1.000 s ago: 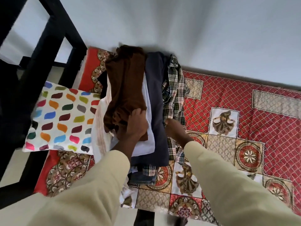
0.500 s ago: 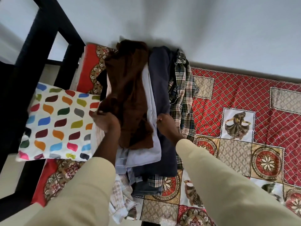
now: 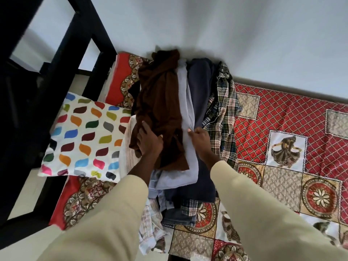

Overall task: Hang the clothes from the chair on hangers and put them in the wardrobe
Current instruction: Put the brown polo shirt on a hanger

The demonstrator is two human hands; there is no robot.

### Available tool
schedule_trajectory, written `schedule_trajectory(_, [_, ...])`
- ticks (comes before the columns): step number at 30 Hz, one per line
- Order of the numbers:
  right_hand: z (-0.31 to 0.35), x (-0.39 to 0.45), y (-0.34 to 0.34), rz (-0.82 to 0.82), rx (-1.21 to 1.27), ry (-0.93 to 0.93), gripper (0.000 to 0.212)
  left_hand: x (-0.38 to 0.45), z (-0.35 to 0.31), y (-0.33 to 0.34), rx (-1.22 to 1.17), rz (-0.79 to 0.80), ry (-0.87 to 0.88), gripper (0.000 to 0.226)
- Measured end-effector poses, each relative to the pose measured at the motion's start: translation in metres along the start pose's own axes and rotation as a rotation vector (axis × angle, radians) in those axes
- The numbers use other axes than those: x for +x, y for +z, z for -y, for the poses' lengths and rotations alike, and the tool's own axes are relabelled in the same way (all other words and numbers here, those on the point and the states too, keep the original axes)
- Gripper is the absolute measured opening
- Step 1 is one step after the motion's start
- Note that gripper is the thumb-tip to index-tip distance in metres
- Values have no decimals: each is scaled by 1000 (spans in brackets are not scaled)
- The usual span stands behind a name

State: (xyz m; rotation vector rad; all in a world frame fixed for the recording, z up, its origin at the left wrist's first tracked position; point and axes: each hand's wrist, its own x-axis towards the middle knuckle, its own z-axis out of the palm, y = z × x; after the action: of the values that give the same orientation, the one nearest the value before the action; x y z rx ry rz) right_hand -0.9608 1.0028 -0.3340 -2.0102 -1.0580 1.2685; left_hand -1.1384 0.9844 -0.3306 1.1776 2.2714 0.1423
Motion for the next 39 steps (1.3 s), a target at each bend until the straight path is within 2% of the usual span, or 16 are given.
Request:
schedule_trajectory(1, [0,-3,-6,-23,-18,-7,41,6,1,-1,-46,59,-117,82])
schedule_trajectory(3, [5,-8,-17,-74,-86,-26,31,13,6,-9,-96,150,-222,56])
schedule_trajectory(5, [9,-14,-27,-40,-274,-1,10,12,6,-16,-136,30,-196,38])
schedule_trajectory(7, [11,-24,-26,48,-490,25,37,0,-1,-26,-265,-102,-127,28])
schedule_trajectory(11, [16,-54,-7,234,-344,27,79,-37,-18,-47,-637,-174,-76,28])
schedule_trajectory(13, [27,-76,-3,167,-349,-44,98,-57,-30,-67,-738,-188,-23,26])
schedule_trajectory(14, [37,-90,-7,86,-369,-174,101,-66,-37,-79,-742,-158,31,23])
schedule_trajectory(17, [70,-119,-28,-30,-470,-644,86,-82,-55,-118,-684,113,201,13])
schedule_trajectory(20, [101,-146,-63,40,-410,-767,59,-116,-78,-168,-649,355,304,18])
schedule_trajectory(23, [130,-187,-105,-22,-229,-720,25,-161,-104,-212,-691,417,385,17])
schedule_trajectory(25, [142,-219,-135,-133,-146,-684,14,-199,-117,-233,-794,418,457,26])
schedule_trajectory(27, [149,-248,-169,-300,-53,-673,16,-243,-123,-245,-938,463,504,39])
schedule_trajectory(29, [152,-276,-211,-423,23,-649,20,-296,-119,-245,-923,393,609,53])
schedule_trajectory(31, [153,-307,-254,-441,133,-600,23,-343,-112,-232,-867,369,691,58])
schedule_trajectory(36, [118,-394,-349,-391,176,-545,15,-450,-110,-172,-568,242,694,35])
schedule_trajectory(39, [75,-441,-397,-416,190,-480,22,-516,-116,-134,-763,281,593,15])
